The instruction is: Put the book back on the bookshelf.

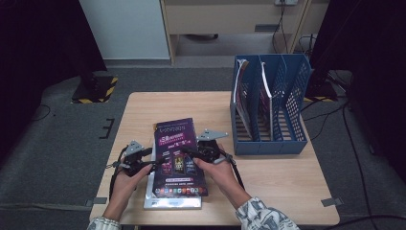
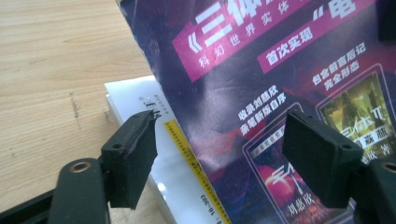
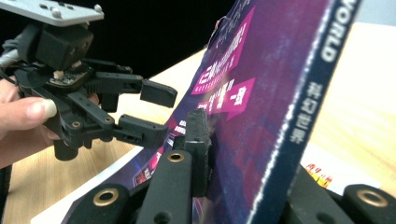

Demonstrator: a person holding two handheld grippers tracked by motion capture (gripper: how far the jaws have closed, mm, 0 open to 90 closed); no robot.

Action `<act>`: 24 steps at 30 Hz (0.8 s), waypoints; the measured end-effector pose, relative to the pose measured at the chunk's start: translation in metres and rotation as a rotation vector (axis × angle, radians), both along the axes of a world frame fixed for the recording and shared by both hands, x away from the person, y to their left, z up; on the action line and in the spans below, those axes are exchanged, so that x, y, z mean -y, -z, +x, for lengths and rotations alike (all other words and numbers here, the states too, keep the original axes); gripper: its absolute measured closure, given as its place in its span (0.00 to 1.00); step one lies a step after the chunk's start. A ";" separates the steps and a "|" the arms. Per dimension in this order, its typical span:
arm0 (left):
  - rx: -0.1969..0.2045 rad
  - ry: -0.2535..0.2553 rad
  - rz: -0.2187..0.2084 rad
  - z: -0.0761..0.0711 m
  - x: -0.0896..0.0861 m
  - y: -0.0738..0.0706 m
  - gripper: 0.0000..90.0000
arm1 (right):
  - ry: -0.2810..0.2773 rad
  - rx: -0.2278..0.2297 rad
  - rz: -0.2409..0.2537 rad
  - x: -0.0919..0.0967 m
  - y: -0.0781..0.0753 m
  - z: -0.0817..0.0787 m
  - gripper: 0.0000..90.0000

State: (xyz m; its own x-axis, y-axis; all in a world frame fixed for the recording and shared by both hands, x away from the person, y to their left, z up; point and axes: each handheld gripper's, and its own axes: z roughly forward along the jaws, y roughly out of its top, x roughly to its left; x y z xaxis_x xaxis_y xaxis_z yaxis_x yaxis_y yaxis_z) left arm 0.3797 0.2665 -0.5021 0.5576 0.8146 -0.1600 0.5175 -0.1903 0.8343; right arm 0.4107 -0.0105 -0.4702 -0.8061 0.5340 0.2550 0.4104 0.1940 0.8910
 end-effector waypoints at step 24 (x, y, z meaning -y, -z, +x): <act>-0.027 0.138 -0.079 0.007 0.012 0.002 0.24 | -0.041 0.150 0.043 0.001 -0.024 -0.008 0.92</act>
